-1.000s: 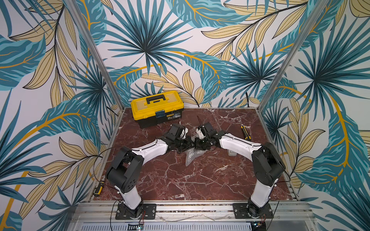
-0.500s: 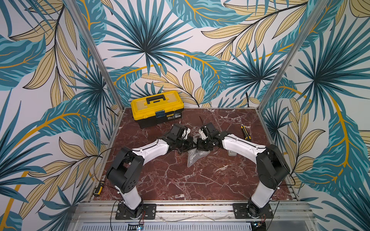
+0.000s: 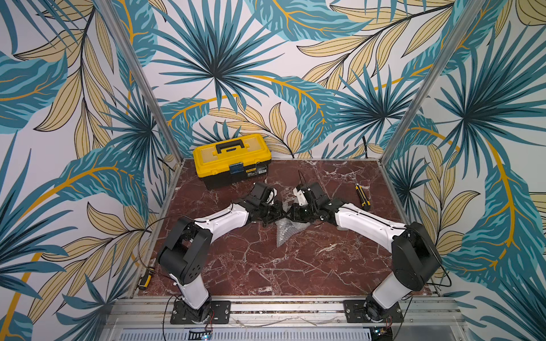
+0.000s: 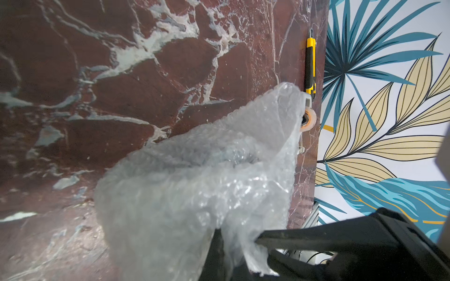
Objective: Wrap mugs in bubble wrap
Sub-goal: Wrap the mug in bubble wrap.
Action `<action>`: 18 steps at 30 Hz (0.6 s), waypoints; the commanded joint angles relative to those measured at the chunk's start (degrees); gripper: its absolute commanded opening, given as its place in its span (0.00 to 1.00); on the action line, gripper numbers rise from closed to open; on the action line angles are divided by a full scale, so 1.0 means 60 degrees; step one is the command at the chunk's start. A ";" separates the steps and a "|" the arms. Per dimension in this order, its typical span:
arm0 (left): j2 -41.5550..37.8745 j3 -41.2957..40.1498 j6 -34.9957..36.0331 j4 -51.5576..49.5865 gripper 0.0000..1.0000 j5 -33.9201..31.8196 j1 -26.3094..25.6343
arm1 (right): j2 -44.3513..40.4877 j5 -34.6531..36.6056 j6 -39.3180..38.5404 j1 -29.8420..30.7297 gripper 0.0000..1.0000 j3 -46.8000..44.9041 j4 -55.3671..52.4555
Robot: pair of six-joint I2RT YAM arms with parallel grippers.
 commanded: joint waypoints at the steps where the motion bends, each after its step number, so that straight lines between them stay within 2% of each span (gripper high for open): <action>1: 0.0026 0.0484 0.0124 -0.0061 0.06 0.0026 -0.0069 | -0.0182 0.0163 0.0305 0.0071 0.26 -0.0516 0.0646; 8: 0.0012 0.0456 0.0124 -0.0064 0.05 0.0009 -0.0070 | -0.0547 0.0588 0.0594 -0.0124 0.25 -0.0873 0.0450; 14: -0.0014 0.0449 0.0139 -0.0078 0.05 -0.0024 -0.0069 | -0.0927 0.0326 0.0951 -0.0206 0.26 -0.1322 0.1264; 18: -0.0032 0.0454 0.0151 -0.0106 0.05 -0.0019 -0.0070 | -0.1387 0.0667 0.1131 -0.0252 0.27 -0.1526 0.1116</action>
